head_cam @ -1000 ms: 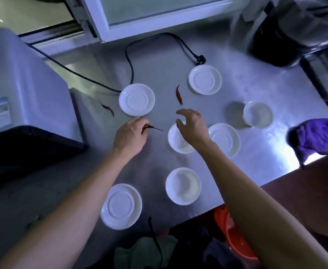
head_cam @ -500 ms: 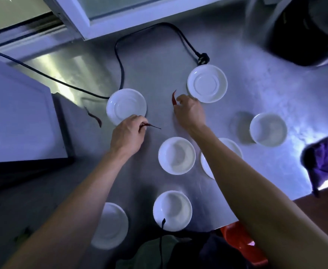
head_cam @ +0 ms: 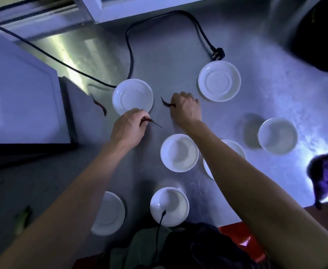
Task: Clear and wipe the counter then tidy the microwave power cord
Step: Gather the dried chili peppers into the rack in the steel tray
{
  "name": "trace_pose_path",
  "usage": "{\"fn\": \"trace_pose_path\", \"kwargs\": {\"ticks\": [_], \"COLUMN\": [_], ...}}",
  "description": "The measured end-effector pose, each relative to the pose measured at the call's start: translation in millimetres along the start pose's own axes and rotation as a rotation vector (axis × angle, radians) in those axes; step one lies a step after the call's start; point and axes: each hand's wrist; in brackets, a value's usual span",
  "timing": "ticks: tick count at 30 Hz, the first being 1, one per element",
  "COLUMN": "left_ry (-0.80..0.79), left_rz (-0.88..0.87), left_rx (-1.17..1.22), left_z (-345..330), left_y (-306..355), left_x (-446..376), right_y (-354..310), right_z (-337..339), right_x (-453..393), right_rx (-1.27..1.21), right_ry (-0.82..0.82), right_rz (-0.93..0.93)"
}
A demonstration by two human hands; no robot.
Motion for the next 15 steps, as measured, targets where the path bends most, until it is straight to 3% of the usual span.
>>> {"fn": "trace_pose_path", "kwargs": {"ticks": [7,15], "left_ry": [0.077,0.183], "left_rz": [0.076,0.116], "left_rx": [-0.018,0.02], "left_z": [9,18], "left_y": [-19,-69], "left_x": [44,132], "right_y": [-30,-88], "right_z": [-1,-19], "right_x": [36,102], "right_rx": [-0.158,-0.352], "right_ry": [0.056,-0.013], "right_rz": [0.127,0.284]}}
Point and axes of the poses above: each hand's wrist, its own x-axis away from the middle knuckle, its own z-axis out of the back of the hand, y = z × x, and after that the axes turned 10 degrees about -x, right-handed
